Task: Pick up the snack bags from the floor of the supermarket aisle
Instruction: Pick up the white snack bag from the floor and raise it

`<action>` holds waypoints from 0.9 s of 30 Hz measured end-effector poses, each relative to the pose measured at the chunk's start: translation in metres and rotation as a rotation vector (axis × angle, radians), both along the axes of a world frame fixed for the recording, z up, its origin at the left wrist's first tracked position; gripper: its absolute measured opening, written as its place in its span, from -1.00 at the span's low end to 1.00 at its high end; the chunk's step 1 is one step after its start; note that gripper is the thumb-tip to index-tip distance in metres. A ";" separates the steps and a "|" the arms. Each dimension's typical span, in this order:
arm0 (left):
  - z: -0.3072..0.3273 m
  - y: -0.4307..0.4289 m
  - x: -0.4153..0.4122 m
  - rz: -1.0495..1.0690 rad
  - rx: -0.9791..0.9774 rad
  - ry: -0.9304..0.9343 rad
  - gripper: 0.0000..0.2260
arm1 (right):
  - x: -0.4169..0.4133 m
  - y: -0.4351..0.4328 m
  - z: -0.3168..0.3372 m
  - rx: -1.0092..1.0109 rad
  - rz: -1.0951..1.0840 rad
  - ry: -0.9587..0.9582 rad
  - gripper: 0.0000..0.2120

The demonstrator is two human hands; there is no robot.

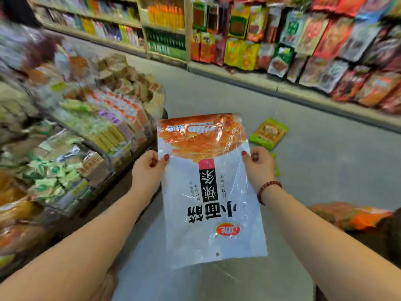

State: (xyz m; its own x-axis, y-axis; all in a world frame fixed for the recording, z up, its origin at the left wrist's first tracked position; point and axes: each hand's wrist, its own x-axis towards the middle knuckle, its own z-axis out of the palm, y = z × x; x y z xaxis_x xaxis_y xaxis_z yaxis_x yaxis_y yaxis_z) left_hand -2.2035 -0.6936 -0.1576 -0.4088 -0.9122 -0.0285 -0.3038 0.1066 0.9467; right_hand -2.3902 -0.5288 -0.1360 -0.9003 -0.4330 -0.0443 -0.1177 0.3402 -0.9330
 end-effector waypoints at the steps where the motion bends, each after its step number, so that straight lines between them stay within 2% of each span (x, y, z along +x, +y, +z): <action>1: 0.027 -0.005 0.009 -0.006 -0.013 0.029 -0.70 | 0.006 -0.004 0.026 -0.021 0.011 0.017 -0.84; 5: 0.129 -0.018 0.044 -0.037 -0.102 0.126 -0.62 | 0.030 -0.021 0.114 -0.131 0.063 0.062 -0.88; 10: 0.217 -0.015 0.081 0.080 -0.171 0.217 -0.68 | 0.051 -0.046 0.188 -0.250 0.142 0.116 -0.79; 12: 0.236 -0.012 0.098 0.146 -0.193 0.252 -0.67 | 0.057 -0.057 0.204 -0.283 0.204 0.125 -0.79; 15: 0.258 -0.001 0.122 0.267 -0.217 0.269 -0.76 | 0.070 -0.075 0.226 -0.347 0.332 0.101 -0.85; 17: 0.269 0.011 0.139 0.359 -0.259 0.264 -0.79 | 0.080 -0.087 0.239 -0.374 0.425 0.101 -0.81; 20: 0.281 0.029 0.172 0.482 -0.307 0.270 -0.77 | 0.106 -0.102 0.255 -0.414 0.567 0.135 -0.71; 27: 0.291 0.101 0.278 0.810 -0.425 0.195 -0.69 | 0.212 -0.129 0.263 -0.492 0.948 0.069 -0.81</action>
